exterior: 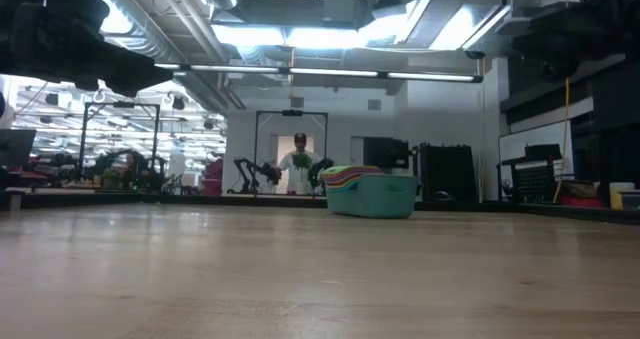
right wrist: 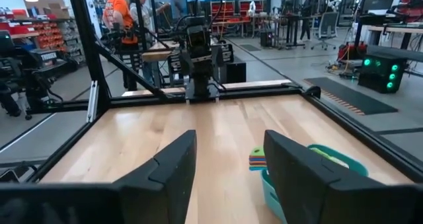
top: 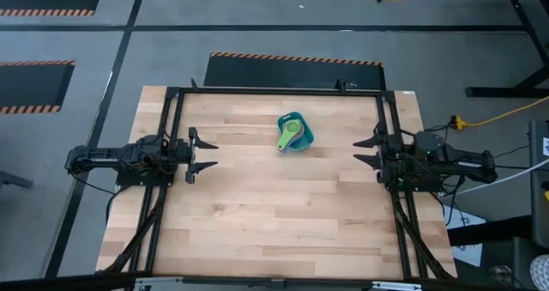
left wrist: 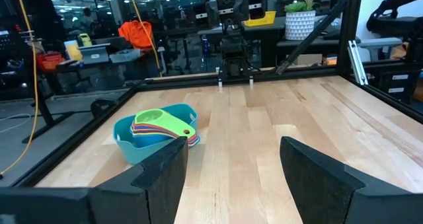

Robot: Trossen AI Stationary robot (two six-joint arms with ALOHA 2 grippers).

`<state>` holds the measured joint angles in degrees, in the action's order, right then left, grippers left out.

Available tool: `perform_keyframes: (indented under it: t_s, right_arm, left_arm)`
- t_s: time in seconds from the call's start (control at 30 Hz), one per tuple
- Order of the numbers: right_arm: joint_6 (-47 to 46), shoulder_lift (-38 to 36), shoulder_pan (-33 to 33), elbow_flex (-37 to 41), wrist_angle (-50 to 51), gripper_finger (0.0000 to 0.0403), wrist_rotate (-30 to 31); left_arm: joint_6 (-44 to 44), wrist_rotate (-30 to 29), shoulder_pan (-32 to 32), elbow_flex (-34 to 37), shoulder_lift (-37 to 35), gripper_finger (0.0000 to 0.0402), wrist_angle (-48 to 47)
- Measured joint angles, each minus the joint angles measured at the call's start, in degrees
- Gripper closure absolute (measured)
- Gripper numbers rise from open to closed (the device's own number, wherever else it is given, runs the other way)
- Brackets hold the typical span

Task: Nest measuring cups in basket
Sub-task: Return to Home Position

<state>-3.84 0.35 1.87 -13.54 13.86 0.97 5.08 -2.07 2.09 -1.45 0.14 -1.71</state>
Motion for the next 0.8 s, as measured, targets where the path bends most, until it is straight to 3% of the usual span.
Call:
perform_keyframes:
  t_s: [0.37,0.7,0.8]
  right_arm:
    - [-0.19,-0.32,0.00,0.57,0.84,0.0221,0.44]
    - [-0.13,-0.28,0.00,13.00,-14.59,0.0221,1.98]
    - [1.44,-0.32,0.02,13.07,-16.07,0.0221,2.01]
  left_arm:
    - [0.00,0.00,0.02,0.00,-0.02,0.0167,0.02]
    - [0.00,0.00,0.02,0.00,-0.02,0.0167,0.00]
    - [0.02,0.02,0.02,0.00,0.00,0.0167,0.00]
